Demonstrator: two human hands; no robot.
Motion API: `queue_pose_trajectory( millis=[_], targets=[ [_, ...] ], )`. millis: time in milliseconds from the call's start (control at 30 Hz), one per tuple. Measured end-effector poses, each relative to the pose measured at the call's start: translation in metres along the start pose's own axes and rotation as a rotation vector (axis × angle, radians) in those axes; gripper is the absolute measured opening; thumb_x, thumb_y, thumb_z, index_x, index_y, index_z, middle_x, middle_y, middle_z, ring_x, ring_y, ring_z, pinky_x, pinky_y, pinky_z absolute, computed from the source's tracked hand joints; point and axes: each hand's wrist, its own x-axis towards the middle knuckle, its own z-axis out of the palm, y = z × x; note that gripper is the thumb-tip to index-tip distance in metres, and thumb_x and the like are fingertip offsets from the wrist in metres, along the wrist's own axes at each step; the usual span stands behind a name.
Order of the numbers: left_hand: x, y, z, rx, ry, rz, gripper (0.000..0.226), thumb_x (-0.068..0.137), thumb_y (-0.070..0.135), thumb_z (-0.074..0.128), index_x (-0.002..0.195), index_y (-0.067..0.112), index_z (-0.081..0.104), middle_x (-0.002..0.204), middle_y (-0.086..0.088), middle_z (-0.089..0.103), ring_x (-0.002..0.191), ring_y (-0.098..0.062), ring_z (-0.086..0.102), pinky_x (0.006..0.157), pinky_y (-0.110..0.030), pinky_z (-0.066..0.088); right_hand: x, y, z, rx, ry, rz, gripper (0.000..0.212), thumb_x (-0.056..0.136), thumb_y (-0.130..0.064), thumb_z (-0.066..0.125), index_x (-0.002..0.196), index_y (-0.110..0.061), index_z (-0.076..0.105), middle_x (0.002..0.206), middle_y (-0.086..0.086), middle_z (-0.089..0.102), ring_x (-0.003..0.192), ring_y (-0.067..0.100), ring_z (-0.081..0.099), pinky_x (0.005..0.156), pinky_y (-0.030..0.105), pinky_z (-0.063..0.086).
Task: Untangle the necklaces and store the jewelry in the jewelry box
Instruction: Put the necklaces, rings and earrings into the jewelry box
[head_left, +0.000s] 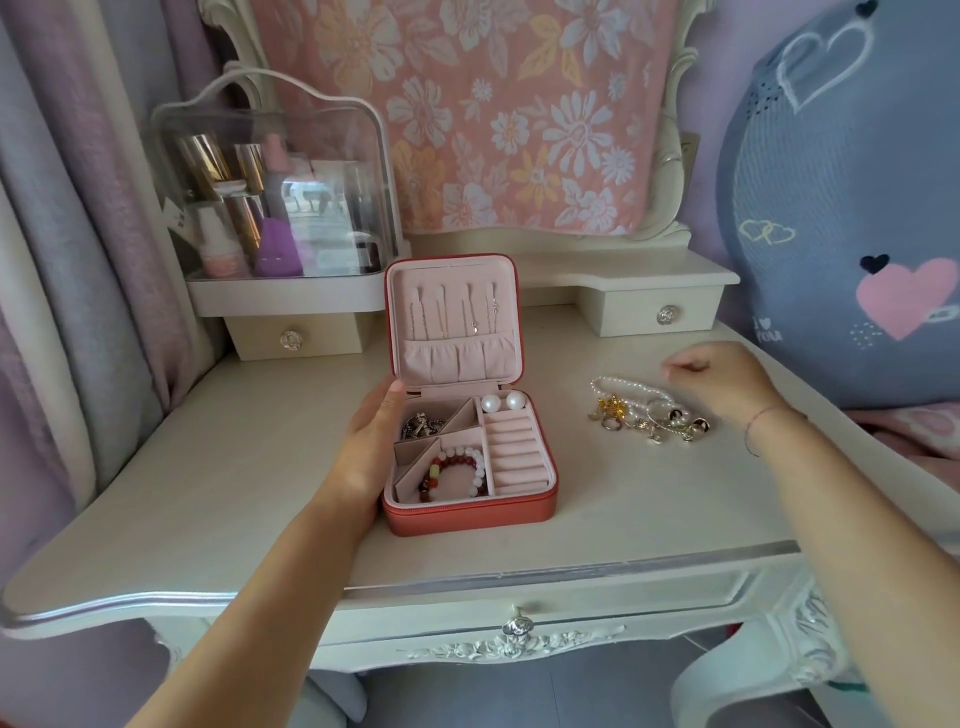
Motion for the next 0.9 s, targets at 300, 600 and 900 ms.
queue_pose_trajectory(
  millis=[300, 600, 900],
  targets=[
    [-0.001, 0.000, 0.002, 0.006, -0.007, 0.019, 0.033, 0.105, 0.029, 0.036, 0.122, 0.013, 0.060, 0.097, -0.002, 0.076, 0.083, -0.016, 0.073, 0.060, -0.023, 0.055, 0.002, 0.022, -0.004, 0.008, -0.126, 0.074, 0.010, 0.085, -0.009, 0.068, 0.085, -0.001, 0.074, 0.091, 0.019, 0.071, 0.079, 0.016, 0.057, 0.070, 0.026, 0.042],
    [-0.001, 0.000, 0.002, 0.019, -0.010, 0.037, 0.034, 0.105, 0.028, 0.035, 0.124, 0.011, 0.059, 0.094, 0.001, 0.076, 0.081, -0.013, 0.073, 0.059, -0.020, 0.055, 0.001, 0.017, 0.009, 0.071, -0.109, 0.107, 0.004, 0.079, -0.015, 0.075, 0.077, -0.017, 0.072, 0.073, 0.000, 0.067, 0.067, 0.017, 0.058, 0.059, 0.024, 0.043],
    [0.002, -0.004, 0.000, -0.010, -0.009, 0.020, 0.033, 0.105, 0.031, 0.037, 0.124, 0.015, 0.059, 0.103, -0.004, 0.075, 0.084, -0.018, 0.073, 0.060, -0.024, 0.056, 0.001, -0.019, -0.010, 0.540, -0.088, -0.004, 0.011, 0.092, -0.009, 0.060, 0.086, -0.017, 0.065, 0.080, 0.001, 0.065, 0.059, 0.001, 0.057, 0.058, 0.016, 0.043]
  ],
)
